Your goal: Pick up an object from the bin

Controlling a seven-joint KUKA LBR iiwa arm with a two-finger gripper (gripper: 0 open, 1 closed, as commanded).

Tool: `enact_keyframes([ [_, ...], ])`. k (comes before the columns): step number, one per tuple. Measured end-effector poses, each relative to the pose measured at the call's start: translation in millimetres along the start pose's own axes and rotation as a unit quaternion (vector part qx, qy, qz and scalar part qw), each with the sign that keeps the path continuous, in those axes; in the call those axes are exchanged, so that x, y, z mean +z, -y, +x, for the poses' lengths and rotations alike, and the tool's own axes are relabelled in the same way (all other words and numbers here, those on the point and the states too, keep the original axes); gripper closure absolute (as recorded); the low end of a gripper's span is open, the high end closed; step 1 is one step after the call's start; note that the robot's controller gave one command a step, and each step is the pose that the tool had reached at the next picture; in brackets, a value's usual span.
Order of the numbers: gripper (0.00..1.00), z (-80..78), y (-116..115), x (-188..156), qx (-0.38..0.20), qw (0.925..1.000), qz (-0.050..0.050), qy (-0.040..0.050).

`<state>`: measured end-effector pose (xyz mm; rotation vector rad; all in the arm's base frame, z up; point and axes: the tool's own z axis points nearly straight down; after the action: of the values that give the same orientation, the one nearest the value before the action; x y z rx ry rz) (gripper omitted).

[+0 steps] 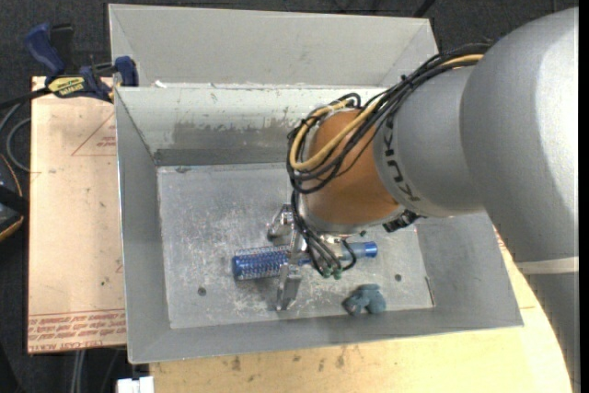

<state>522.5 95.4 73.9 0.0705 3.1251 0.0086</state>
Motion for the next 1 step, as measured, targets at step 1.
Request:
enact_keyframes([
  [1, 0.00, -2.4, -1.2, -2.2, 0.000, 1.0000, 0.001, -0.0038],
])
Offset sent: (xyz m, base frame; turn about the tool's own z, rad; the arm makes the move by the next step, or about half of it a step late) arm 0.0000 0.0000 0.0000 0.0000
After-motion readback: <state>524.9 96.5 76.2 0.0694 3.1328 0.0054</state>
